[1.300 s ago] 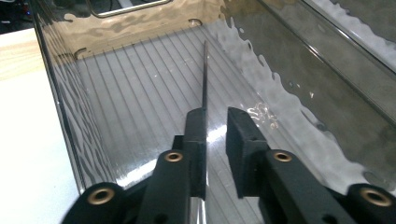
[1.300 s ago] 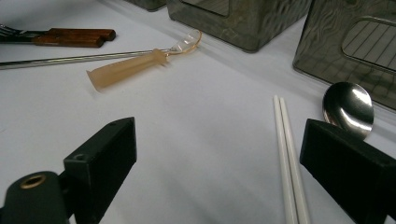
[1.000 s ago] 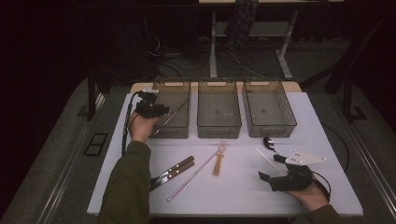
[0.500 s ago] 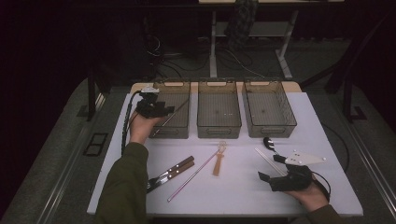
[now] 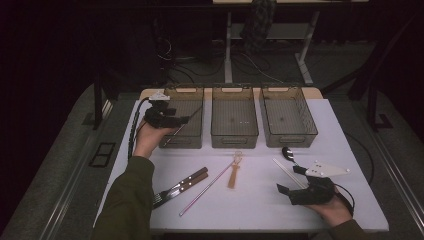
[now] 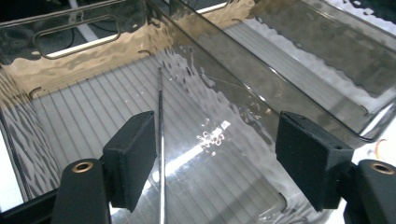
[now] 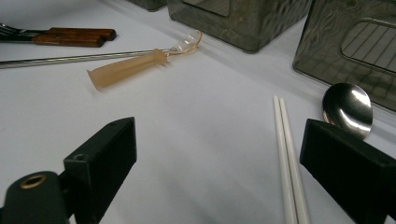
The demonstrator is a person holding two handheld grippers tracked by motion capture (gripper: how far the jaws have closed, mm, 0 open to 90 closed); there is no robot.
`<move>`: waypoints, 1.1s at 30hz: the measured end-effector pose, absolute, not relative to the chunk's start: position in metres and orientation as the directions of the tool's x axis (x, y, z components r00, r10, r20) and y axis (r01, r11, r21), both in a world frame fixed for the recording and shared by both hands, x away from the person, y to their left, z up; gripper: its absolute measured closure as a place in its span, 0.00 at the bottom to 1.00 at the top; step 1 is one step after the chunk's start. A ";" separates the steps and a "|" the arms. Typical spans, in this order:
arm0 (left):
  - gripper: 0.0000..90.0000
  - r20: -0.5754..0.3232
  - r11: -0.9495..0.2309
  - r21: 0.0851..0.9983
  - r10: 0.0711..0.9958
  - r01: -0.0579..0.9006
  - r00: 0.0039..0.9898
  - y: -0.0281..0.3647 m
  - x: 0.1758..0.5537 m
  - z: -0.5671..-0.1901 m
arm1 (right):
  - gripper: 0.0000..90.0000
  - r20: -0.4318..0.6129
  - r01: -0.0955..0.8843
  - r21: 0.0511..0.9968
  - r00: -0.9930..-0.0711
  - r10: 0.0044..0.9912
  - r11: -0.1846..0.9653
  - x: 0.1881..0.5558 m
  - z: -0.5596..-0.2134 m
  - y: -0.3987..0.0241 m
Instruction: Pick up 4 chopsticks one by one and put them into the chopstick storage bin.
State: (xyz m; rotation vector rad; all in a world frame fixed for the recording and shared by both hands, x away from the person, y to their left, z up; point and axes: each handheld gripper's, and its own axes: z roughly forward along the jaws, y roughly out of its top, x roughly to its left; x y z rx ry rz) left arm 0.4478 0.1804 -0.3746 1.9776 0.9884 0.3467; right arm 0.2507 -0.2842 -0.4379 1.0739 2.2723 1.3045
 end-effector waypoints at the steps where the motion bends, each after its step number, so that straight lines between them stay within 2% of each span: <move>1: 0.29 -0.127 -0.304 0.807 0.749 0.507 0.650 0.180 0.446 -0.373 | 0.12 0.096 0.453 0.838 -0.672 0.735 0.305 0.251 -0.438 -0.284; 12: 0.22 -0.097 -0.336 0.822 0.714 0.460 0.694 0.177 0.423 -0.359 | 0.12 0.093 0.452 0.839 -0.668 0.739 0.303 0.250 -0.437 -0.285; 33: 0.22 -0.082 -0.335 0.848 0.682 0.411 0.726 0.177 0.375 -0.367 | 0.12 0.091 0.452 0.839 -0.666 0.741 0.303 0.249 -0.437 -0.285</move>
